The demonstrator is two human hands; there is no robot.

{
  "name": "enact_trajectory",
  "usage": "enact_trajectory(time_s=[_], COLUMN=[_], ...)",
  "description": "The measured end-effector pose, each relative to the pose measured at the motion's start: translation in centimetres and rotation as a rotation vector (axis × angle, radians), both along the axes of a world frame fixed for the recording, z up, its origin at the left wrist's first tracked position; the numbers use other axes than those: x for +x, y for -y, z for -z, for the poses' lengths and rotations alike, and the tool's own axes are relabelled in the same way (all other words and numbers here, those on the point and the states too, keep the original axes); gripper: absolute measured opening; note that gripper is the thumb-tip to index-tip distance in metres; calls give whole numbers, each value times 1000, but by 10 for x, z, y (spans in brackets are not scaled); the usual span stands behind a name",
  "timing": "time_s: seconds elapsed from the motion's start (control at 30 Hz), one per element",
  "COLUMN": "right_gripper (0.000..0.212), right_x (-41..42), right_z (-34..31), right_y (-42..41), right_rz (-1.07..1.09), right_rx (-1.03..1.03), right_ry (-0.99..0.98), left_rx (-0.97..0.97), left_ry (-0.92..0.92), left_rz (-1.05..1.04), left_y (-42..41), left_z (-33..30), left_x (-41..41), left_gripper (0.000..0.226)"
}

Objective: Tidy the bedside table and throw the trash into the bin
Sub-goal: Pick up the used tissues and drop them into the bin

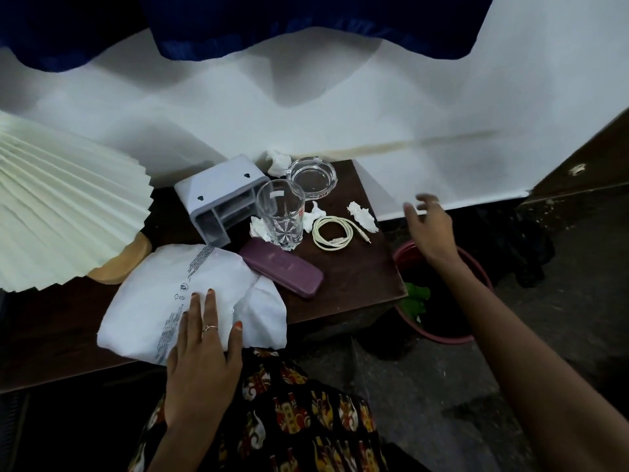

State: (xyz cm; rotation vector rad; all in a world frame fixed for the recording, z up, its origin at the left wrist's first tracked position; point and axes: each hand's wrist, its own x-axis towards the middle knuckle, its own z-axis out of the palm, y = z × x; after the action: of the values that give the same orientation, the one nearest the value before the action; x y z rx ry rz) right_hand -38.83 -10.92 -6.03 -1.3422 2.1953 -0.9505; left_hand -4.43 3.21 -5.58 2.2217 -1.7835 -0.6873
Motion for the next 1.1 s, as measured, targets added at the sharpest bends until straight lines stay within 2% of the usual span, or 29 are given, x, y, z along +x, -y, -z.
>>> enact_trajectory(time_s=[0.1, 0.17, 0.23, 0.3, 0.4, 0.57, 0.73, 0.83, 0.93, 1.0, 1.1], right_gripper=[39, 46, 54, 54, 39, 28, 22, 23, 33, 39, 33], right_x=[25, 37, 45, 49, 51, 23, -35, -53, -58, -52, -20], right_z=[-8, -2, 5, 10, 11, 3, 15, 29, 32, 27, 5], right_y=[28, 44, 51, 51, 44, 27, -11, -35, -43, -31, -3], right_rz=[-312, -486, -531, -513, -456, -200, 18, 38, 37, 14, -123], right_rx=[10, 160, 308, 322, 219, 27, 106, 213, 324, 283, 116], right_ry=[-94, -262, -346, -357, -328, -180, -180, -188, -205, -240, -241], left_rx=[10, 13, 16, 16, 18, 4, 7, -12, -12, -32, -56], left_ry=[-6, -5, -1, 3, 6, 1, -5, 17, 35, 67, 101], left_rz=[-3, -3, -2, 2, 5, 8, 12, 19, 5, 2, 16], left_y=[1, 1, 1, 1, 1, 1, 0, -1, 0, 0, -1], left_z=[0, -1, -1, -1, 0, 1, 3, 4, 4, 5, 5], left_x=[0, -1, -2, -1, 0, 0, 1, 0, -2, -3, -4], left_gripper=[67, 67, 67, 67, 67, 67, 69, 70, 70, 70, 69])
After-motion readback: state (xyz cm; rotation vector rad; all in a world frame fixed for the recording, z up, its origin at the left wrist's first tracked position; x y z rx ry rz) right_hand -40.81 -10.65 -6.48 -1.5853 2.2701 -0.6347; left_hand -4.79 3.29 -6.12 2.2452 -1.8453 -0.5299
